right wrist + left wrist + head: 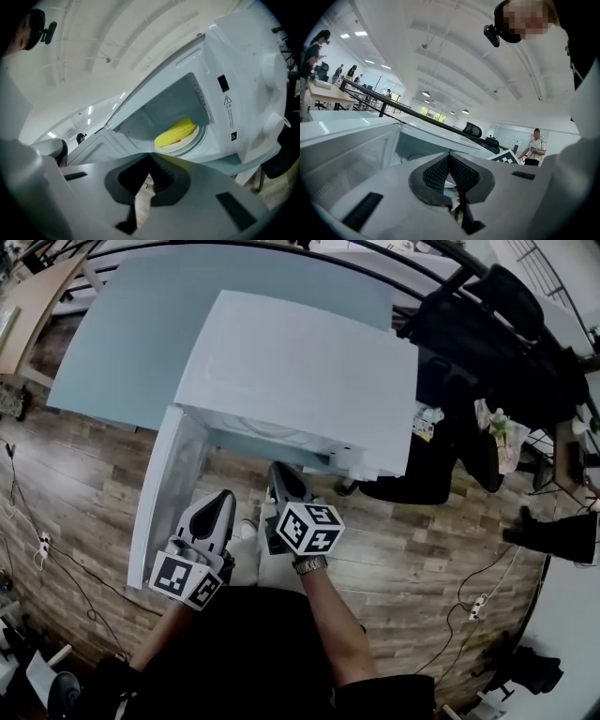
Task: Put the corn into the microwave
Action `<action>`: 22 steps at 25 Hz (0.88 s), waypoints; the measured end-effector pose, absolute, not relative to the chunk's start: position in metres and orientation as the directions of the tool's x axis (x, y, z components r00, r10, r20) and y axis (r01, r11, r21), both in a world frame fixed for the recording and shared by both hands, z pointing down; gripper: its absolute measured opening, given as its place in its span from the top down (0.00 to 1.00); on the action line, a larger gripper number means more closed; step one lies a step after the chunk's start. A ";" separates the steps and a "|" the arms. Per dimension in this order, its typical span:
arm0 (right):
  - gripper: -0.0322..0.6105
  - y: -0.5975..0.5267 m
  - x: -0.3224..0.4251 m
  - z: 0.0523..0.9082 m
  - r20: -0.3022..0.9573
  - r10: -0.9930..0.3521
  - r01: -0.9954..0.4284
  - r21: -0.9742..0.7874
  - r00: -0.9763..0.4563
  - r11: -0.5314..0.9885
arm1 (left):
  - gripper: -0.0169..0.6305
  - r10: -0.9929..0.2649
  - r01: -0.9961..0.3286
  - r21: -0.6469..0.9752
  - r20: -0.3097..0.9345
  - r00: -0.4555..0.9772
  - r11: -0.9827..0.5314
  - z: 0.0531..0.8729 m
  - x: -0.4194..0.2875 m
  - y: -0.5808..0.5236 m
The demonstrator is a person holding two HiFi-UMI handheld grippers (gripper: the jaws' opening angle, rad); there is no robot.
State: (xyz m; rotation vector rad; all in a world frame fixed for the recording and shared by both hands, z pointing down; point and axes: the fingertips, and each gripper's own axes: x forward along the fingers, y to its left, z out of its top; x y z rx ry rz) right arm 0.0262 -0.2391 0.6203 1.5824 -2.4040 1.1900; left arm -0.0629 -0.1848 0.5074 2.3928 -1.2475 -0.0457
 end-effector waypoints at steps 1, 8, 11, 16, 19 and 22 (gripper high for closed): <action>0.94 -0.237 0.025 0.616 0.403 -0.776 -0.795 -0.573 -0.485 0.199 | 0.97 -0.789 -0.774 0.393 0.167 0.591 -0.497 0.506 -0.065 -0.183; 0.94 -0.214 0.024 0.575 0.347 -0.788 -0.783 -0.567 -0.509 0.256 | 0.97 -0.794 -0.781 0.367 0.157 0.588 -0.506 0.498 -0.069 -0.168; 0.94 -0.203 0.022 0.551 0.314 -0.793 -0.773 -0.566 -0.522 0.285 | 0.97 -0.797 -0.784 0.352 0.148 0.586 -0.511 0.493 -0.075 -0.162; 0.94 -0.185 0.019 0.517 0.264 -0.799 -0.763 -0.553 -0.541 0.334 | 0.97 -0.805 -0.788 0.350 0.138 0.578 -0.506 0.486 -0.079 -0.154; 0.94 -0.174 0.017 0.503 0.245 -0.799 -0.759 -0.545 -0.549 0.355 | 0.97 -0.805 -0.788 0.348 0.133 0.577 -0.507 0.482 -0.080 -0.147; 0.94 -0.164 0.014 0.493 0.227 -0.799 -0.757 -0.534 -0.557 0.376 | 0.97 -0.811 -0.791 0.341 0.123 0.573 -0.508 0.482 -0.082 -0.142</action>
